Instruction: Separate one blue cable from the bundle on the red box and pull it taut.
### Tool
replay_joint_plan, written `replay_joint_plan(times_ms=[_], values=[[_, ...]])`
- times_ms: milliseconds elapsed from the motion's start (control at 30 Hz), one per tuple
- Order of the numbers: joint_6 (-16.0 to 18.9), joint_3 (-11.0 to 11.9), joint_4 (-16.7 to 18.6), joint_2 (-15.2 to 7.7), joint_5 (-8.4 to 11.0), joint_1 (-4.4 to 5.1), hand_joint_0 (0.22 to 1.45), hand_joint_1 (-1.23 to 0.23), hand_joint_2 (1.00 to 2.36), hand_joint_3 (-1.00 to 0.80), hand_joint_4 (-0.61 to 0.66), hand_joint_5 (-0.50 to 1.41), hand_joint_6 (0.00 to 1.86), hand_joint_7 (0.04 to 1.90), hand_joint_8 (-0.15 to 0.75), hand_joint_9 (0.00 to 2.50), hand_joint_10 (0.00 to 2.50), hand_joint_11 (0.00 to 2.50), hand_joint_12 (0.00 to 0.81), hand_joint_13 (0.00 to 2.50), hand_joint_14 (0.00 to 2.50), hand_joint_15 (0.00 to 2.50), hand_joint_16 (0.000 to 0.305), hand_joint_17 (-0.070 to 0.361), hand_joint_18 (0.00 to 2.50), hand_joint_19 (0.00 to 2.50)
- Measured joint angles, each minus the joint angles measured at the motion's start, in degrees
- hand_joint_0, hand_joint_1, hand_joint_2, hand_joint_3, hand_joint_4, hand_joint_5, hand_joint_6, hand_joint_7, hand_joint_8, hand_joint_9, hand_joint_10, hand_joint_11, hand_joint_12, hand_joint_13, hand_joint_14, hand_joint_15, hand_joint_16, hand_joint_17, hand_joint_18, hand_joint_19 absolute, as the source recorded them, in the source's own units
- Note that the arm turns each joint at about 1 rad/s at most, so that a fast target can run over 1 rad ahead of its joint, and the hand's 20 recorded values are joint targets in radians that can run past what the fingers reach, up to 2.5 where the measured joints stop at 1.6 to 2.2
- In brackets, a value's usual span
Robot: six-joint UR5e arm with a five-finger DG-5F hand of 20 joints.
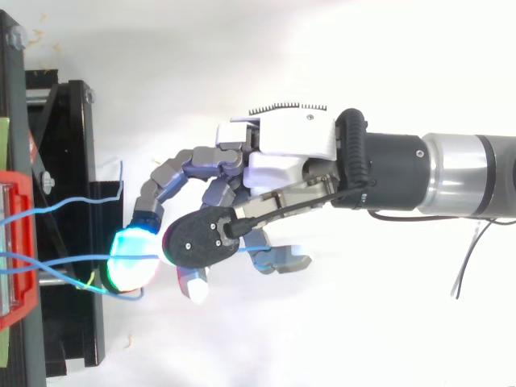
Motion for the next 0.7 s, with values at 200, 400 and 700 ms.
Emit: replay_joint_plan(times_ms=[200,400,700], values=[[-1.1,0.0,0.0,0.0,-0.03,-0.40,0.60,-0.64,1.01,-0.39,0.05,-0.16,0.92,0.64,0.278,1.21,0.03,0.80,0.290,1.94,0.01,1.30,0.045,0.102,0.82,0.57],[-1.6,0.0,-0.3,0.1,-0.41,-0.76,0.61,-0.65,1.01,-0.36,0.05,-0.16,0.92,0.64,0.274,1.23,0.02,0.81,0.291,1.93,0.01,1.31,0.046,0.102,0.82,0.57],[-4.4,0.0,-1.3,0.4,-0.47,-1.20,0.57,-0.61,1.00,-0.46,0.08,-0.16,0.92,0.64,0.279,1.24,0.03,0.82,0.301,1.91,0.01,1.28,0.047,0.105,0.83,0.57]])
